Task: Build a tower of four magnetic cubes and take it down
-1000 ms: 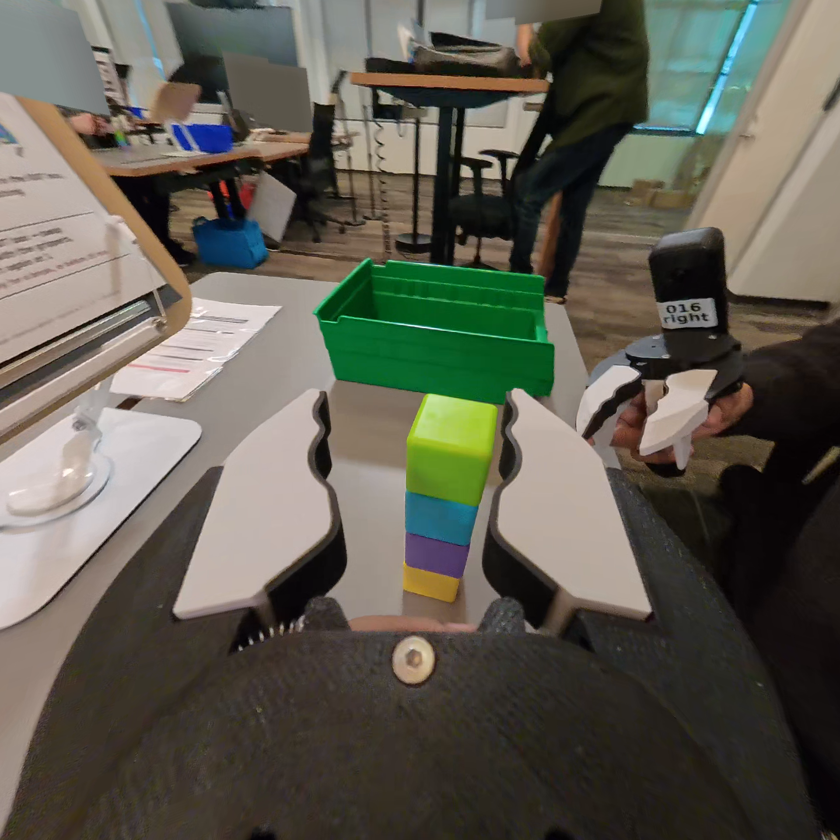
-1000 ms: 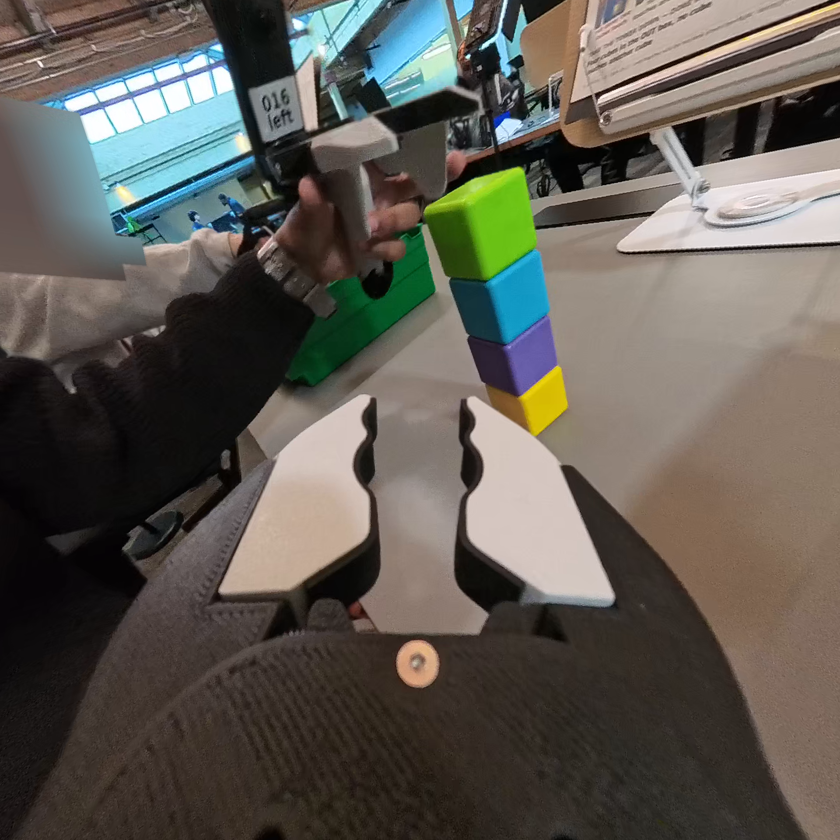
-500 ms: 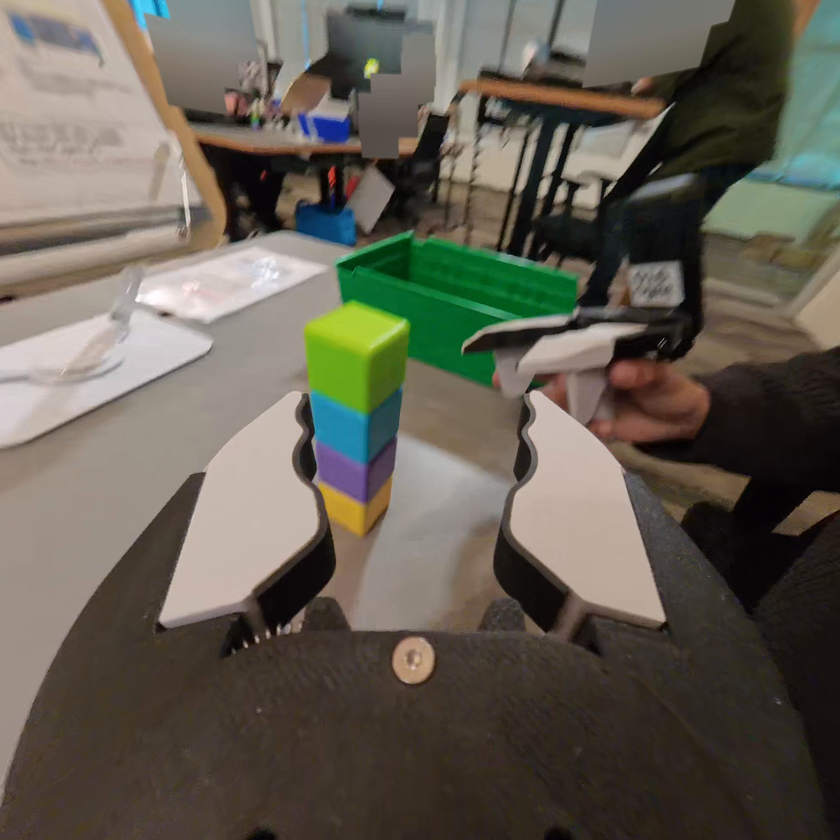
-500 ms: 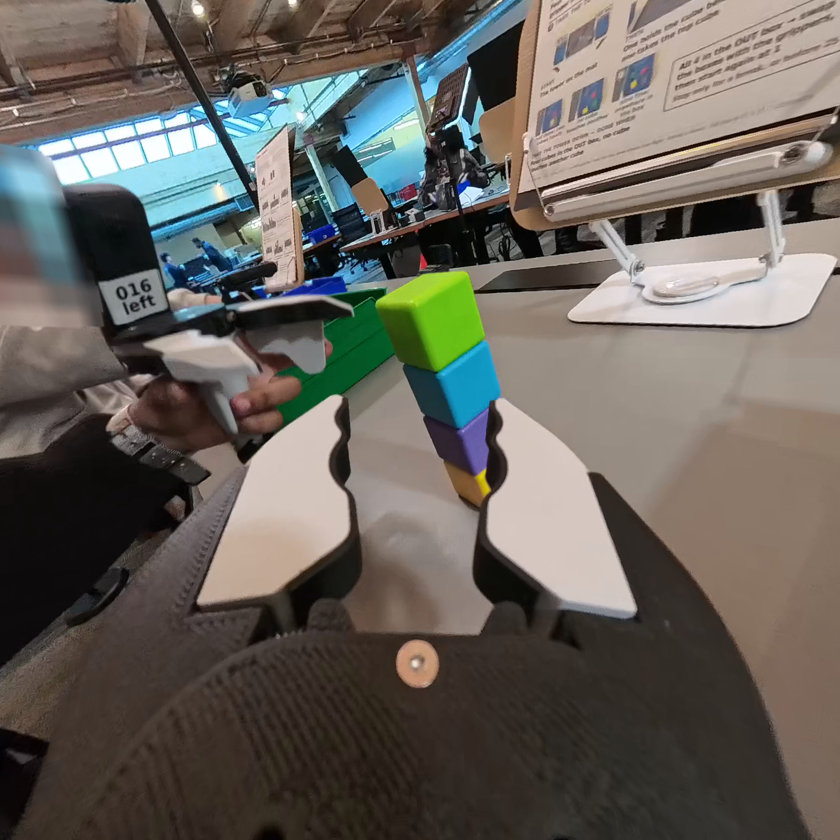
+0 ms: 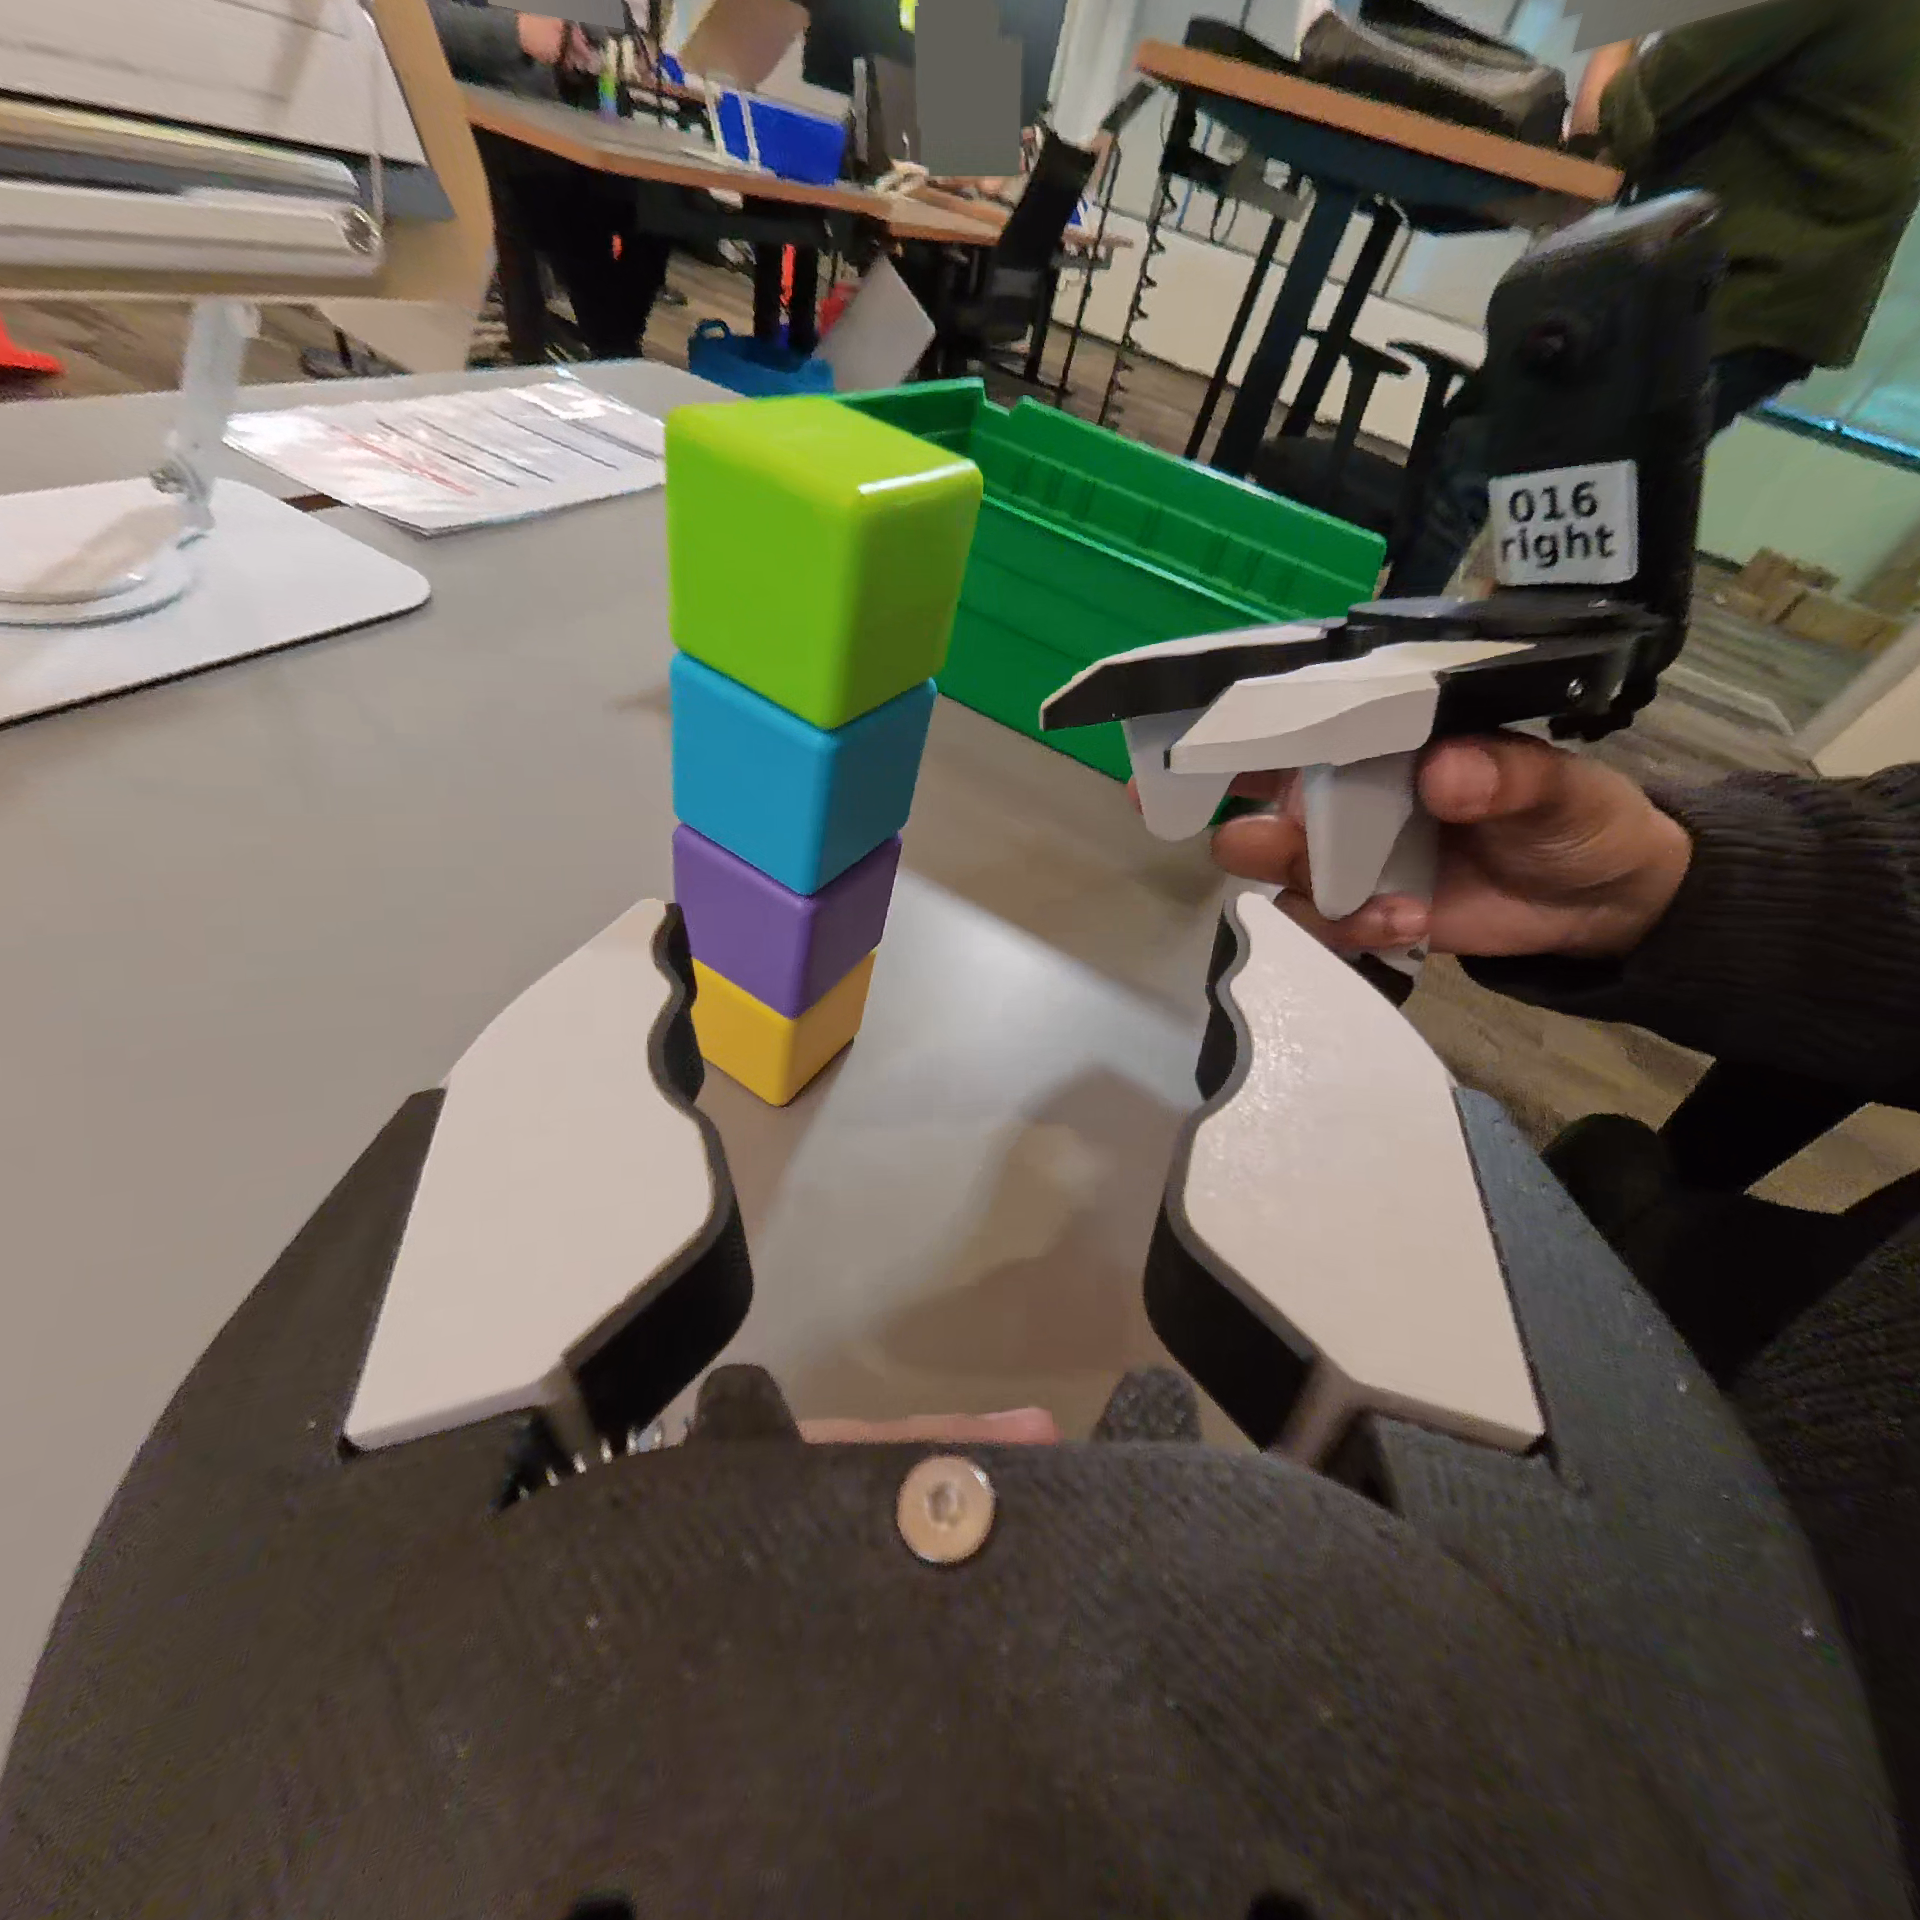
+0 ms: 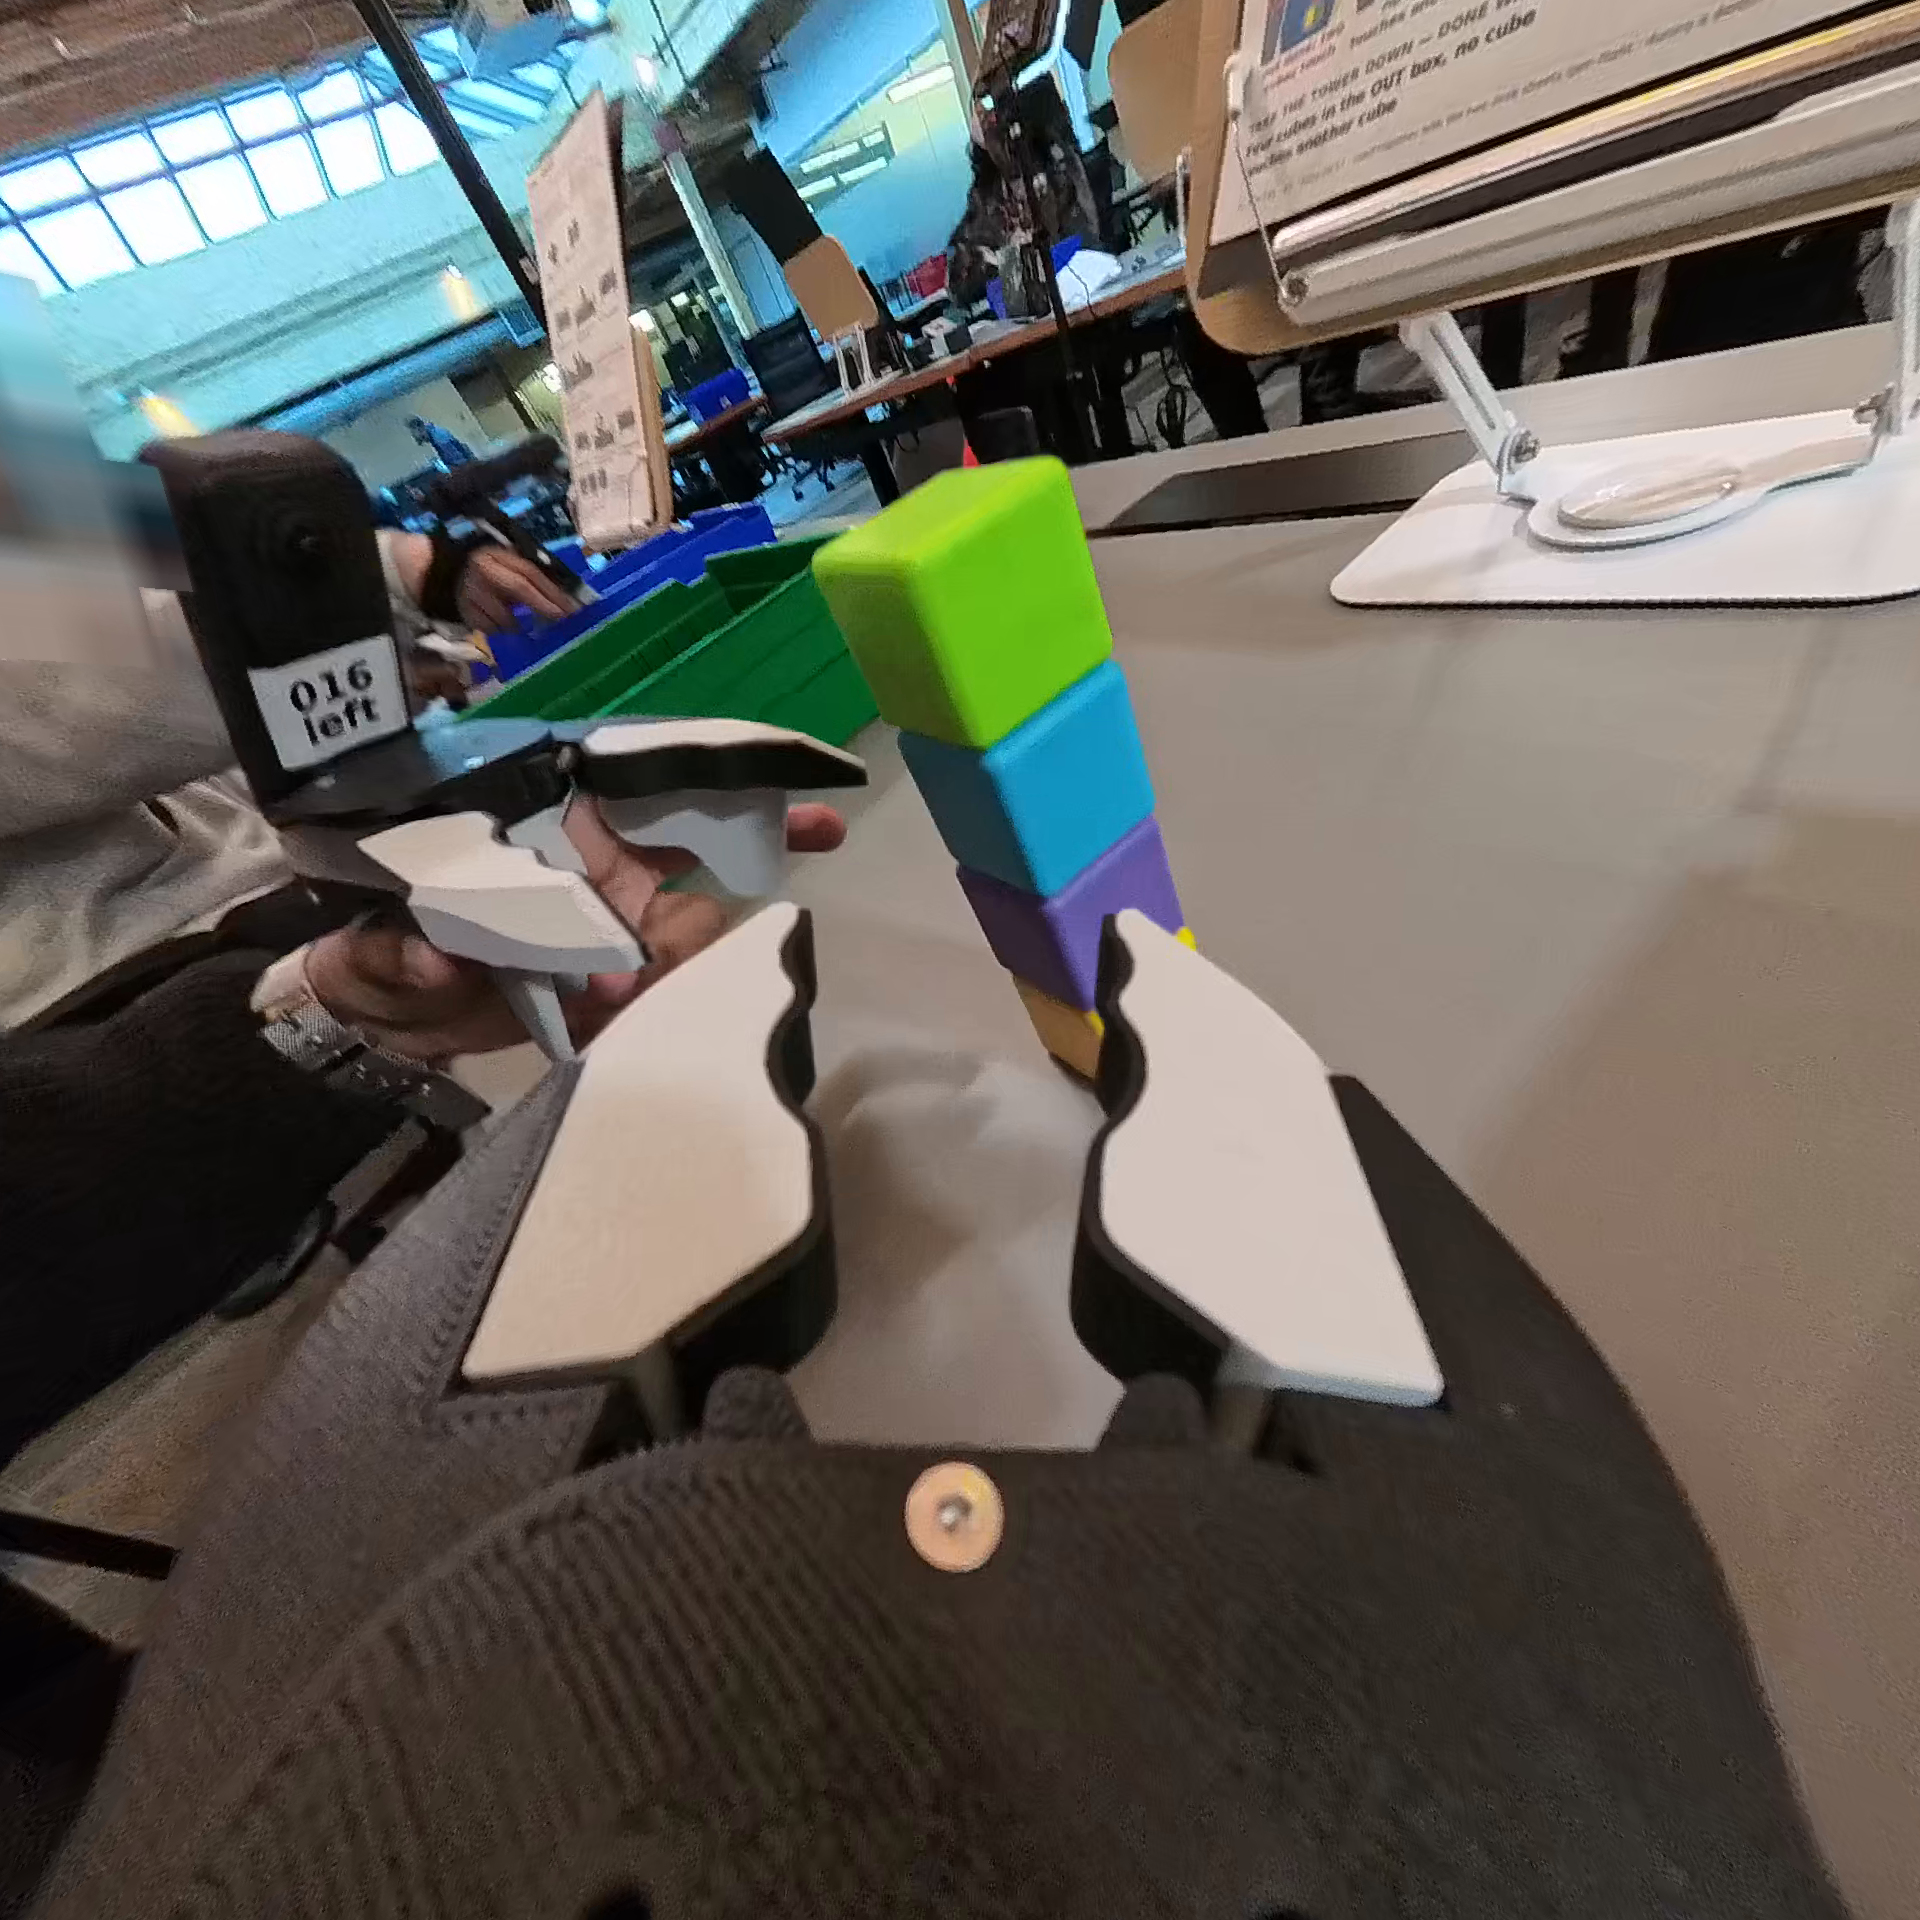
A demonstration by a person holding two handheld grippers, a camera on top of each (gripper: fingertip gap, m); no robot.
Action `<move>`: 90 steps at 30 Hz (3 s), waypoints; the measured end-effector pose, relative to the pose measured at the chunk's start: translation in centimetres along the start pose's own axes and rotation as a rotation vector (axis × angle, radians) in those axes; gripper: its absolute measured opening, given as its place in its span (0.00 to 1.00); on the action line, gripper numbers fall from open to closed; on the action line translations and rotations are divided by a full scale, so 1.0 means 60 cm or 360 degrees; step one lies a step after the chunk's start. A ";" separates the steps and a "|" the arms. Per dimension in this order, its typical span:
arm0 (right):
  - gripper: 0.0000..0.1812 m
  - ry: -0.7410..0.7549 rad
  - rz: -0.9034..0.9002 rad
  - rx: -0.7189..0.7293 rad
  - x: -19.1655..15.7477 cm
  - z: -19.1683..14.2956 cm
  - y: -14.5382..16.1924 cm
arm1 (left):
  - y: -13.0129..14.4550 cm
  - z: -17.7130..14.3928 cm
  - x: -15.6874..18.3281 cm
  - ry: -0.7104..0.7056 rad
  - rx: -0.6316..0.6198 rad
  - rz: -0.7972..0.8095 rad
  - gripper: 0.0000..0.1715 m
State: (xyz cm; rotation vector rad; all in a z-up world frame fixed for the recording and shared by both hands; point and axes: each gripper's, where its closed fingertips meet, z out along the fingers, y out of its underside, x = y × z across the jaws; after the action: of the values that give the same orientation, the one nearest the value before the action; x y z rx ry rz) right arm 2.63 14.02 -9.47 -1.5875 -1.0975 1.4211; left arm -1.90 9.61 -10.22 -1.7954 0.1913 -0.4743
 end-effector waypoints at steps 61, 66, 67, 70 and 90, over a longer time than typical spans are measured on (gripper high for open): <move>0.12 0.0052 -0.0062 -0.0165 0.026 0.012 0.053 | 0.102 0.087 -0.067 0.0103 -0.0588 0.0049 0.29; 0.12 0.0051 -0.0055 -0.0170 0.026 0.012 0.054 | 0.115 0.087 -0.051 0.0175 -0.0658 0.0085 0.22; 0.12 0.0052 -0.0055 -0.0171 0.026 0.012 0.055 | 0.117 0.087 -0.046 0.0198 -0.0670 0.0084 0.20; 0.12 0.0055 -0.0050 -0.0176 0.027 0.012 0.056 | 0.120 0.087 -0.038 0.0243 -0.0689 0.0082 0.19; 0.12 0.0090 -0.0051 -0.0221 0.035 0.012 0.062 | 0.072 0.089 -0.077 0.0007 -0.0408 0.0106 0.48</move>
State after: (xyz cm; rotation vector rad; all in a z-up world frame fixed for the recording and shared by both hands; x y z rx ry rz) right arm 2.41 14.56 -13.77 -1.6888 -1.2049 1.2952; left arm -3.35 14.84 -16.47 -2.0309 0.3258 -0.4206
